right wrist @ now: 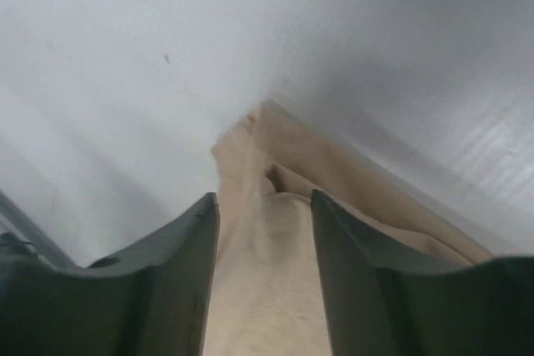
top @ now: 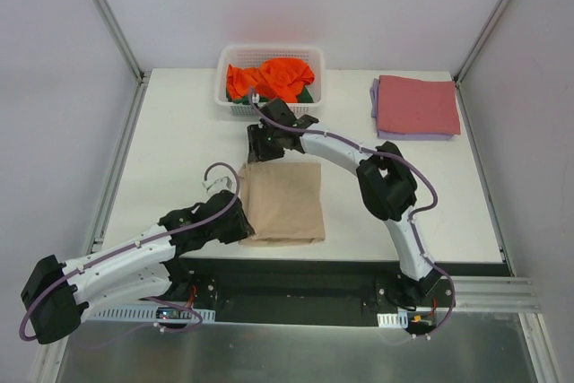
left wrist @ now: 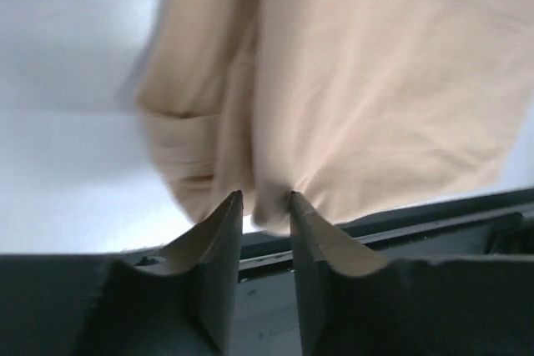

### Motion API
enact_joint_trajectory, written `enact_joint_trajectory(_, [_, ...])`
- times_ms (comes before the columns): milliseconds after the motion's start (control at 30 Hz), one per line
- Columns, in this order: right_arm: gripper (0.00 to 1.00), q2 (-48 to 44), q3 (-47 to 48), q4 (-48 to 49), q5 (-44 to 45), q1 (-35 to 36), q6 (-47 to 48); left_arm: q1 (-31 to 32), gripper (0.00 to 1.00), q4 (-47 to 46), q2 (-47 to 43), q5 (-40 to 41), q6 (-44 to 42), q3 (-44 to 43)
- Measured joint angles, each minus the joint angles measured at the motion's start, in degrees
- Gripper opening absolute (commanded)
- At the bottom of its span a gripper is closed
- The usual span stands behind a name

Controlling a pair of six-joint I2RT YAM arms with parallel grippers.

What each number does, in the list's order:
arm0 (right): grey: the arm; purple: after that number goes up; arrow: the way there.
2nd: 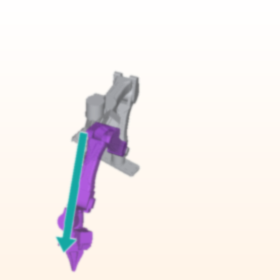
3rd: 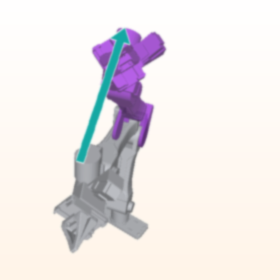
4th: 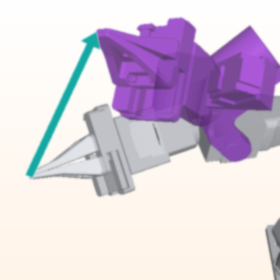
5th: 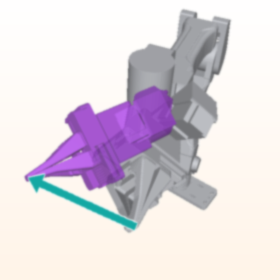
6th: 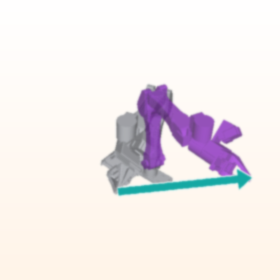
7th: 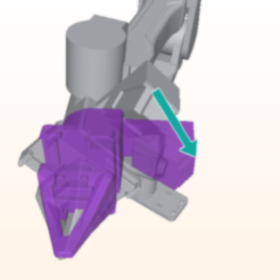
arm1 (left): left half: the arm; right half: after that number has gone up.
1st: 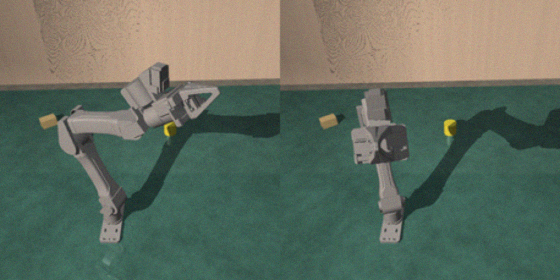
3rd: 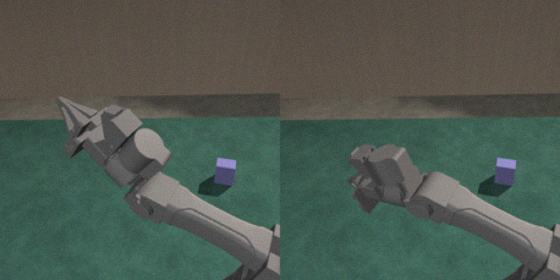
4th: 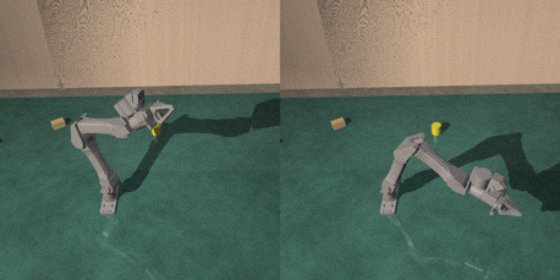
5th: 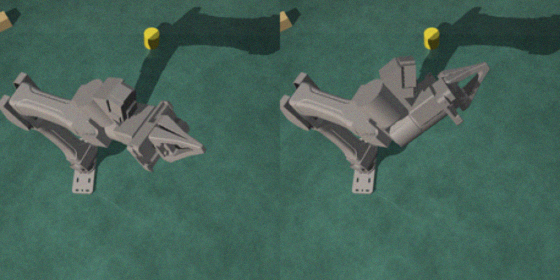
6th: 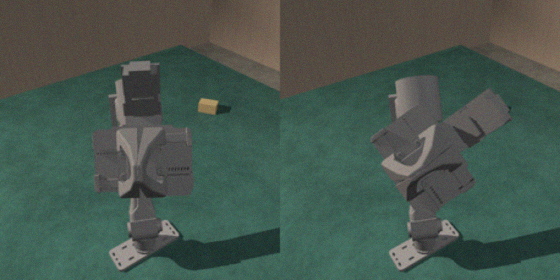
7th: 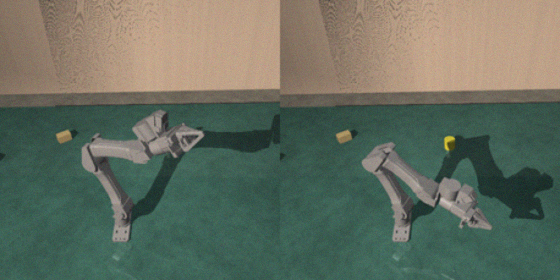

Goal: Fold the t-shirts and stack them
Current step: Fold the long partially folded tshirt into a neat square, then smooth out wrinkles on the folded tshirt

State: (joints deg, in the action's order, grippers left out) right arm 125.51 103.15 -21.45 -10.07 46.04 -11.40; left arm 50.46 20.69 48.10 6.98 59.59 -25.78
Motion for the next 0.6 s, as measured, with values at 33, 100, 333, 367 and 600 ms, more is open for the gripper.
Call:
enact_joint_trajectory(33, [0.88, 0.7, 0.8, 0.7, -1.5, -0.1, 0.0, -0.1, 0.61, 2.5, 0.0, 1.2, 0.8, -0.2])
enact_joint_trajectory(100, [0.96, 1.5, 2.6, 1.1, -5.4, -0.3, 0.5, -0.3, 0.73, 8.3, 0.0, 3.7, 2.9, -1.3])
enact_joint_trajectory(333, [0.96, -5.4, -1.0, 2.8, -14.4, -0.9, 4.7, -0.3, 0.99, 22.2, 0.7, 11.1, 7.9, -9.8])
enact_joint_trajectory(367, [0.96, -7.5, -3.1, 2.8, -14.6, -1.3, 4.9, -0.3, 0.99, 22.6, 1.0, 11.5, 7.6, -11.1])
enact_joint_trajectory(600, [0.96, -21.5, -19.8, 4.5, -15.3, -9.6, 4.9, -0.3, 0.99, 10.8, 7.6, 4.8, -2.8, -15.9])
